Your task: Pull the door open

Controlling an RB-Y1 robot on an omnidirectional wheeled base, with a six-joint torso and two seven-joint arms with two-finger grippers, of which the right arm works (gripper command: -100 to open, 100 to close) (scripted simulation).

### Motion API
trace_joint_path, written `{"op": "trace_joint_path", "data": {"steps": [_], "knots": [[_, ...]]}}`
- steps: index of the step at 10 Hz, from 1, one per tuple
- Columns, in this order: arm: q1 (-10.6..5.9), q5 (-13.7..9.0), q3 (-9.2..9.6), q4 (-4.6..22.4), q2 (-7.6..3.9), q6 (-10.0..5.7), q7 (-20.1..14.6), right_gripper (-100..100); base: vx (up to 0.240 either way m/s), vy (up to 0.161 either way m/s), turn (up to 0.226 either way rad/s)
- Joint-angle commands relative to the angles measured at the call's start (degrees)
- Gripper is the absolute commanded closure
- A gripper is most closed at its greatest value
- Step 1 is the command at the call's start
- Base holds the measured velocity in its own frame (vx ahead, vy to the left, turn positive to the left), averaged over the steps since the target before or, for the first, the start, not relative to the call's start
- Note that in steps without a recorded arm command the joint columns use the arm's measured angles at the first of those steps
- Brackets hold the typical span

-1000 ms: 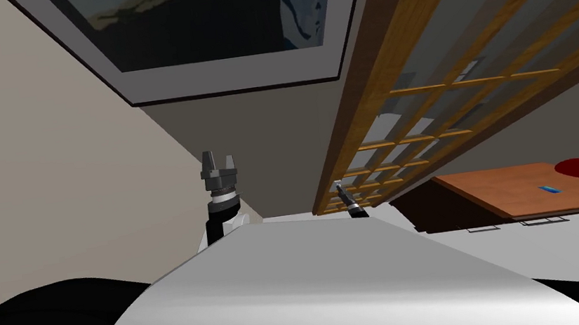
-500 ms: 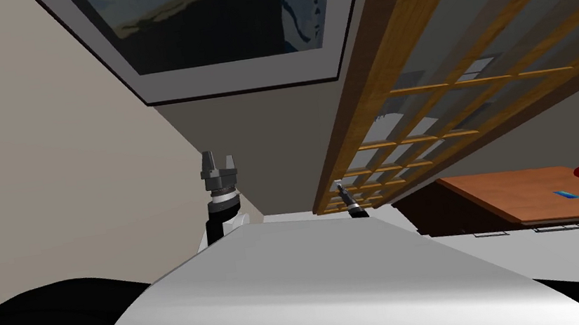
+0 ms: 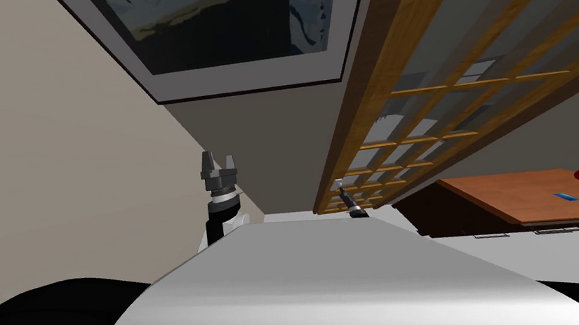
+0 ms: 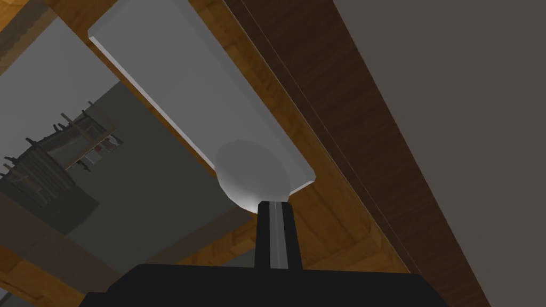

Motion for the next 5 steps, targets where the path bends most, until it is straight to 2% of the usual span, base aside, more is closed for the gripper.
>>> {"op": "trace_joint_path", "data": {"steps": [1,4,5], "knots": [[1.16,0.5,-0.13,-1.1,-0.41,-0.29,2.1,-100,0.003,0.022,-0.036],[2.65,1.5,-0.48,-1.0,-1.26,-2.08,7.0,-100,0.0,0.02,-0.044],[2.65,1.5,-0.48,-1.0,-1.26,-2.08,7.3,-100,-0.001,0.016,-0.014]]}}
